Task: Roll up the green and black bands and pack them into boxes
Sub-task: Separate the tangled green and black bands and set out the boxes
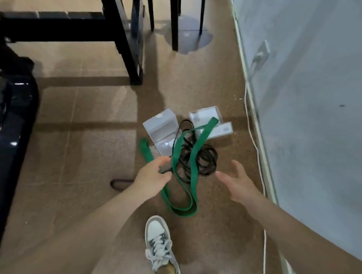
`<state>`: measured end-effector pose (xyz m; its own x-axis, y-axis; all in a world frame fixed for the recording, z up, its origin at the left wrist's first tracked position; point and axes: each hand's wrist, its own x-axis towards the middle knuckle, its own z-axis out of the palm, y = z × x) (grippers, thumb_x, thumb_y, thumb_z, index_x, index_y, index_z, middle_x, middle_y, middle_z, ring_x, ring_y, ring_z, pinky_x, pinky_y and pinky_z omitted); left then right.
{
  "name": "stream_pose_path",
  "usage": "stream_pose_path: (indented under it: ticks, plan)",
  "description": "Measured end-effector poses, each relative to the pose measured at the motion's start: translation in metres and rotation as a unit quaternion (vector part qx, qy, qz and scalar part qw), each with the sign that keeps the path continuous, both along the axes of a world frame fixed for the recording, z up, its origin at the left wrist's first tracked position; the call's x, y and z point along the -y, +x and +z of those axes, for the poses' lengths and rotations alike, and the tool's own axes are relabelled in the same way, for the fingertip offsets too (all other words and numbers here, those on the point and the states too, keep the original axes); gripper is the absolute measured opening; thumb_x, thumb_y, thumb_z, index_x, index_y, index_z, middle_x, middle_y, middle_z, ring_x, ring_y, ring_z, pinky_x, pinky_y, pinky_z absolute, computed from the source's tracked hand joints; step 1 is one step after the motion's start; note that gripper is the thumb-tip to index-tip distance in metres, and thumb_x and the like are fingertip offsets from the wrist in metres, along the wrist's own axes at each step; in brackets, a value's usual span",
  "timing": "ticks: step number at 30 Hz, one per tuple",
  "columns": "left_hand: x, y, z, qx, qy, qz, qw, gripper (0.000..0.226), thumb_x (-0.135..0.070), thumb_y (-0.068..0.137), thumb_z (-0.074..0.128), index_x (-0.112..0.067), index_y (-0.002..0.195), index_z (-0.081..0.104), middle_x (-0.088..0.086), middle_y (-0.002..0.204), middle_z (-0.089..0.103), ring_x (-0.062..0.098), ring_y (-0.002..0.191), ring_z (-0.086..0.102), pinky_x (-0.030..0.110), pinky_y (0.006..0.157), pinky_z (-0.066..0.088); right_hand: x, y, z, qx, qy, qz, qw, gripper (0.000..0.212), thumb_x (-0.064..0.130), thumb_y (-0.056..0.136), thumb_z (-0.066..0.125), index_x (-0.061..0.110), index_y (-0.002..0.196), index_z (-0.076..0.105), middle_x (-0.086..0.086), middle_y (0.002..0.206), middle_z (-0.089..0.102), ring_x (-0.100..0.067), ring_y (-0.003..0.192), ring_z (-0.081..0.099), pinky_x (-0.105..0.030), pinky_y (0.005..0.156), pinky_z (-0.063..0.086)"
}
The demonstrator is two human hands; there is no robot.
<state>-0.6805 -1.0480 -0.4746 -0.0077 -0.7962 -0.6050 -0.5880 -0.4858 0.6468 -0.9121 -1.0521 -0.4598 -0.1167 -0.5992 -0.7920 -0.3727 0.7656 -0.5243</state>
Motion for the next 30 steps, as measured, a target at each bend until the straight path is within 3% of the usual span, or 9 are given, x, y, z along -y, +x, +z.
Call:
stream_pose_path:
  ticks: [5, 9, 13, 16, 19, 21, 23, 26, 30]
  plan:
    - [0.064, -0.009, -0.123, 0.087, 0.018, -0.077, 0.993, 0.063, -0.033, 0.092, 0.061, -0.017, 0.146, 0.034, 0.003, 0.15, 0.038, 0.023, 0.135, 0.039, 0.026, 0.099, 0.035, 0.076, -0.012, -0.116, -0.13, -0.088, 0.248, 0.956, 0.099, 0.049, 0.08, 0.072, 0.031, 0.154, 0.008, -0.002, 0.159, 0.023, -0.028, 0.145, 0.025, -0.044, 0.116, 0.028]
    - [0.113, -0.031, -0.229, 0.164, 0.0, -0.171, 0.971, 0.085, -0.055, 0.083, 0.063, -0.016, 0.148, 0.027, 0.007, 0.152, 0.034, 0.028, 0.138, 0.032, 0.043, 0.111, 0.034, 0.146, -0.021, -0.211, -0.262, -0.107, 0.387, 0.878, 0.11, 0.062, 0.076, 0.068, 0.038, 0.151, -0.008, -0.004, 0.163, -0.004, -0.029, 0.149, -0.003, -0.056, 0.116, 0.022]
    - [0.146, -0.063, -0.306, 0.185, 0.031, -0.154, 0.97, 0.117, -0.071, 0.067, 0.068, -0.022, 0.152, 0.004, 0.011, 0.157, 0.015, 0.036, 0.142, 0.02, 0.048, 0.113, 0.031, 0.21, -0.019, -0.264, -0.341, -0.181, 0.47, 0.794, 0.115, 0.057, 0.077, 0.07, 0.041, 0.148, -0.018, -0.009, 0.162, -0.01, -0.029, 0.149, -0.011, -0.058, 0.116, 0.014]
    - [0.143, -0.09, -0.34, 0.198, 0.034, -0.136, 0.97, 0.123, -0.063, 0.064, 0.076, -0.029, 0.151, -0.005, 0.012, 0.155, 0.009, 0.042, 0.139, 0.021, 0.053, 0.107, 0.036, 0.236, -0.015, -0.294, -0.376, -0.169, 0.529, 0.742, 0.107, 0.044, 0.079, 0.073, 0.037, 0.151, -0.006, -0.016, 0.152, 0.025, -0.035, 0.144, 0.017, -0.06, 0.111, 0.021]
    - [0.136, -0.095, -0.355, 0.219, 0.012, -0.124, 0.968, 0.108, -0.037, 0.074, 0.077, -0.035, 0.148, -0.002, 0.017, 0.147, 0.018, 0.044, 0.119, 0.046, 0.052, 0.088, 0.051, 0.228, -0.018, -0.309, -0.422, -0.239, 0.539, 0.688, 0.065, 0.037, 0.082, 0.068, 0.026, 0.137, 0.034, -0.009, 0.118, 0.057, -0.031, 0.112, 0.054, -0.048, 0.094, 0.038]
    - [0.134, -0.082, -0.355, 0.205, -0.005, -0.087, 0.975, 0.098, -0.02, 0.079, 0.07, -0.036, 0.148, 0.001, 0.019, 0.132, 0.042, 0.039, 0.095, 0.06, 0.048, 0.074, 0.055, 0.209, -0.025, -0.31, -0.386, -0.251, 0.537, 0.707, 0.04, 0.036, 0.081, 0.068, 0.023, 0.111, 0.047, -0.005, 0.104, 0.064, -0.029, 0.096, 0.062, -0.039, 0.078, 0.045]
    - [0.132, -0.066, -0.344, 0.16, -0.013, -0.045, 0.986, 0.092, -0.015, 0.079, 0.066, -0.038, 0.148, 0.009, 0.01, 0.106, 0.062, 0.031, 0.08, 0.063, 0.044, 0.068, 0.057, 0.188, -0.034, -0.307, -0.317, -0.211, 0.515, 0.768, 0.038, 0.038, 0.078, 0.073, 0.024, 0.105, 0.05, -0.003, 0.105, 0.065, -0.027, 0.094, 0.064, -0.037, 0.074, 0.052]
    - [0.125, -0.048, -0.305, 0.064, 0.001, 0.019, 0.998, 0.072, -0.015, 0.081, 0.069, -0.048, 0.135, 0.034, -0.002, 0.092, 0.066, 0.025, 0.069, 0.065, 0.042, 0.062, 0.058, 0.166, -0.041, -0.29, -0.212, -0.156, 0.435, 0.861, 0.037, 0.029, 0.081, 0.074, 0.027, 0.113, 0.056, 0.002, 0.114, 0.065, -0.02, 0.105, 0.06, -0.032, 0.086, 0.05]
    - [0.101, -0.037, -0.233, -0.091, 0.045, 0.2, 0.974, 0.062, 0.01, 0.079, 0.062, -0.042, 0.112, 0.055, 0.006, 0.09, 0.067, 0.041, 0.068, 0.061, 0.049, 0.057, 0.056, 0.134, -0.03, -0.253, -0.155, -0.131, 0.341, 0.918, 0.05, 0.023, 0.082, 0.075, 0.024, 0.129, 0.055, 0.005, 0.128, 0.062, -0.016, 0.119, 0.055, -0.032, 0.096, 0.044]
